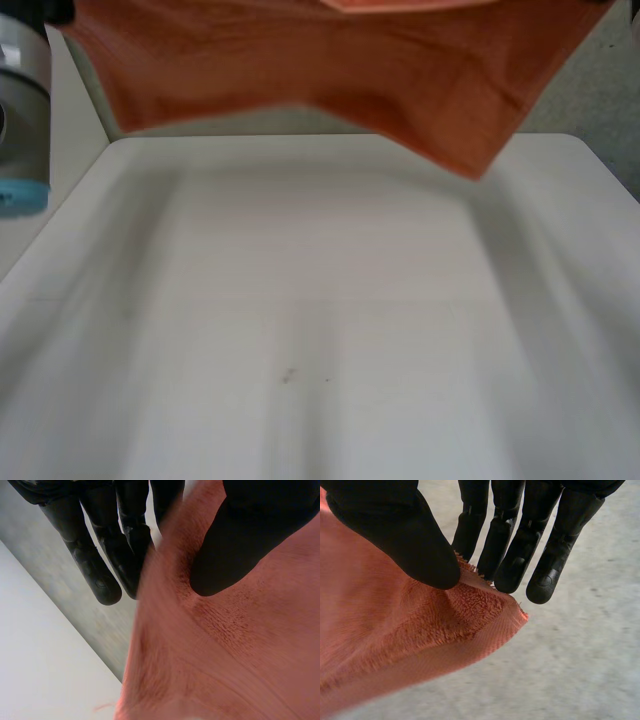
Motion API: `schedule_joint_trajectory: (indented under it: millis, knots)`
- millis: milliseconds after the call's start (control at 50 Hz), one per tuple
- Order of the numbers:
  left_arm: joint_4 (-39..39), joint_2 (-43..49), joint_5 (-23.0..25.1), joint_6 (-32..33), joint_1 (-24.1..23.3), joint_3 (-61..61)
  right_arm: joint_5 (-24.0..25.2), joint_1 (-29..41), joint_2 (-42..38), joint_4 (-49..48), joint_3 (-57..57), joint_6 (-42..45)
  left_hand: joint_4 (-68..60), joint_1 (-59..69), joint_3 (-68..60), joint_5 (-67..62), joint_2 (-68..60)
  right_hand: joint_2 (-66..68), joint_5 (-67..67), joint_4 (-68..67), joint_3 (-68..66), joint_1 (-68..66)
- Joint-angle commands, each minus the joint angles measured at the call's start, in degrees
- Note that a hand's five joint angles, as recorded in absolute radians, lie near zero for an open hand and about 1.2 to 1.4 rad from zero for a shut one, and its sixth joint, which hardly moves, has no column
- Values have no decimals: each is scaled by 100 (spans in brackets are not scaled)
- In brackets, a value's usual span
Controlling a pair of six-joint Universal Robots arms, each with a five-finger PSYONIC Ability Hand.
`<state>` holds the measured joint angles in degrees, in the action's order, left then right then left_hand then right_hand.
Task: Fold the laundry
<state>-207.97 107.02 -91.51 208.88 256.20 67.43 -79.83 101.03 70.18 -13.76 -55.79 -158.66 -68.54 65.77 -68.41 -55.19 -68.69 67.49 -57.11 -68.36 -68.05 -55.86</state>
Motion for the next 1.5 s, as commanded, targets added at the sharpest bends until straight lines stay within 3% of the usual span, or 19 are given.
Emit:
schedule_joint_trajectory:
  millis: [20, 220, 380, 440, 480, 540, 580, 660, 840, 1020, 1160, 1360, 1380, 1400, 1420, 1440, 1460, 1480, 1500]
  knots:
    - [231, 20, 28, -207, 140, 1666, 723, 13, 145, 58, -1811, 195, -1146, 1423, -1159, -1481, -1131, 1251, -1289, -1164, -1195, -2414]
    - [11, 749, 54, -321, 185, 3125, 724, -22, -751, 1067, -2410, 809, -1146, 1423, -1159, -1481, -1131, 1251, -1289, -1164, -1195, -2414]
    - [344, 513, 19, -216, 211, 3636, 627, -48, -910, 2298, -2410, 1600, -1146, 1423, -1159, -1481, -1131, 1251, -1289, -1164, -1195, -2414]
    - [871, 74, 19, -119, 237, 3794, 609, -83, -849, 2642, -2410, 1759, -1146, 1423, -1159, -1481, -1131, 1251, -1289, -1164, -1195, -2414]
    - [1038, -40, 19, -84, 255, 3829, 557, -145, -568, 3396, -2402, 2013, -1146, 1423, -1159, -1481, -1131, 1251, -1289, -1164, -1195, -2414]
    - [2248, -803, 19, 205, 308, 4005, 434, -250, -268, 4083, -2437, 2295, -1146, 1423, -1159, -1481, -1131, 1251, -1289, -1164, -1195, -2414]
    - [2461, -954, 28, 250, 308, 4040, 233, -416, 89, 4764, -2672, 2888, -1146, 1423, -1159, -1481, -1131, 1251, -1289, -1164, -1195, -2414]
    - [3333, -1596, 63, 399, 334, 4120, 73, -523, 486, 5024, -2990, 3594, -1146, 1423, -1159, -1481, -1131, 1251, -1289, -1164, -1195, -2414]
    - [3053, -1484, 115, 505, 395, 3883, 82, -497, 304, 4585, -2745, 3702, -1146, 1423, -1159, -1481, -1131, 1251, -1289, -1164, -1195, -2414]
    - [1832, 746, 124, 707, 308, 2488, -23, -391, -1366, 3294, -1454, 2806, -1146, 1423, -1159, -1481, -1131, 1251, -1289, -1164, -1195, -2414]
    - [1523, 2119, 54, 777, 238, 1134, -164, -75, -2536, 2106, -231, 2410, -1146, 1423, -1159, -1481, -1131, 1251, -1289, -1164, -1195, -2414]
    - [1040, 2912, 54, 795, 220, 156, -419, 198, -3801, 762, 1175, 2304, -1146, 1423, -1159, -1481, -1131, 1251, -1289, -1164, -1195, -2414]
    - [961, 2947, 63, 786, 220, 139, -462, 215, -3932, 622, 1289, 2304, -1146, 1423, -1159, -1481, -1131, -1858, 1819, 1944, 1914, 694]
    - [821, 2973, 115, 786, 211, 138, -498, 233, -3994, 568, 1333, 2304, -981, 1258, -995, -1317, -967, -3671, 3632, 3757, 3726, 2507]
    - [759, 2974, 116, 786, 194, 147, -542, 242, -4039, 533, 1377, 2295, 686, -409, 672, 350, 700, -5287, 5249, 5374, 5343, 4124]
    - [758, 2974, 116, 786, 193, 147, -594, 251, -4082, 515, 1412, 2295, 702, -425, 688, 367, 717, -5749, 5711, 5836, 5805, 4586]
    - [671, 2982, 116, 777, 159, 156, -717, 303, -4126, 498, 1448, 2243, 4483, -4206, 4469, 4147, 4497, -5749, 5711, 5836, 5805, 4586]
    - [566, 2974, 133, 786, 106, 191, -779, 338, -4127, 497, 1439, 2199, 5603, -5326, 5589, 5268, 5618, -5749, 5711, 5836, 5805, 4586]
    - [487, 2948, 133, 769, 36, 252, -823, 365, -4127, 506, 1413, 2164, 5854, -5577, 5841, 5519, 5869, -5749, 5711, 5836, 5805, 4586]
